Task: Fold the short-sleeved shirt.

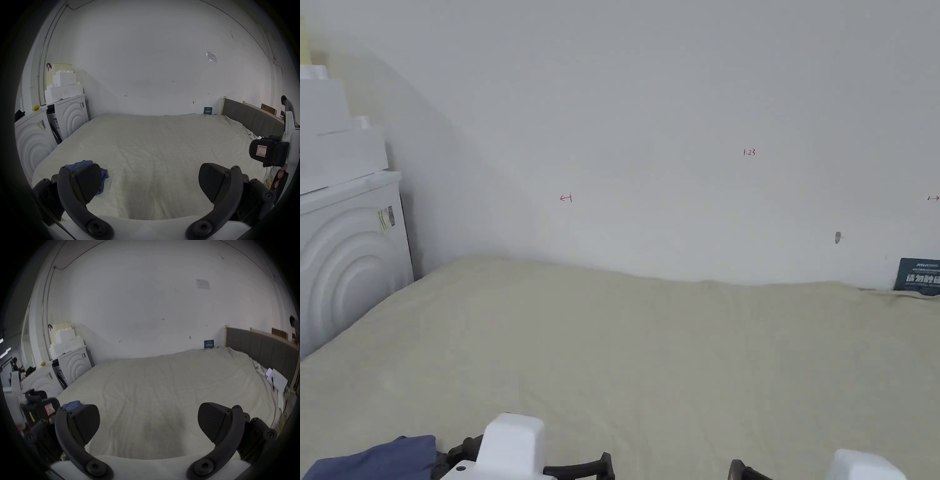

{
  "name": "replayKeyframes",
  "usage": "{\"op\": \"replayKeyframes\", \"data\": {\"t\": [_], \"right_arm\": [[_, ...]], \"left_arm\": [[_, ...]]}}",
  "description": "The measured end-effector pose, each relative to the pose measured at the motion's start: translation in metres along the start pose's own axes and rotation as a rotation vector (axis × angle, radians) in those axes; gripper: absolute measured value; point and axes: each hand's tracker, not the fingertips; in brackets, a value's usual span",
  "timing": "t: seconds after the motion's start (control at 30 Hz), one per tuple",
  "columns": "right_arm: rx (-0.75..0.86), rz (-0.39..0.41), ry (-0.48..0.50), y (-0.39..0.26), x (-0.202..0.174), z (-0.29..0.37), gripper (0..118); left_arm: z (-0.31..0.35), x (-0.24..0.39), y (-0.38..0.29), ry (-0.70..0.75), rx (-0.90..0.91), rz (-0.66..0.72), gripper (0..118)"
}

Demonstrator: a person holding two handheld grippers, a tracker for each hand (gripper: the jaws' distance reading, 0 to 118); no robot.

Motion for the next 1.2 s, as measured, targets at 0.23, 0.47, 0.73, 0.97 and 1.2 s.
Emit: {"op": "replayKeyframes", "data": {"t": [0.23,0.47,0.73,0.97,1.2], "right_arm": [[0.017,-0.023,0.012,-0.003,0.003,0.001,118],[-0.034,-0.066,0.021,-0.001,0.011,-0.005,118],[0.001,-0.119,0.004,-0.003,0.018,-0.004,118],[0.056,-0.048,0.030,-0.007,0.022,-0.005,118],[0.038,0.115,0.049,-0.009,0.015,-0.009,118]], "left_arm": [[-0.002,0.001,0.000,-0.003,0.001,0.006,118],[-0.007,0.004,-0.003,0.000,-0.012,-0.006,118],[-0.007,0.006,-0.004,-0.010,-0.014,-0.013,118],[-0.006,0.008,-0.007,0.010,0.000,-0.024,118],[-0.010,-0.001,-0.006,0.006,0.003,-0.021,118]]}}
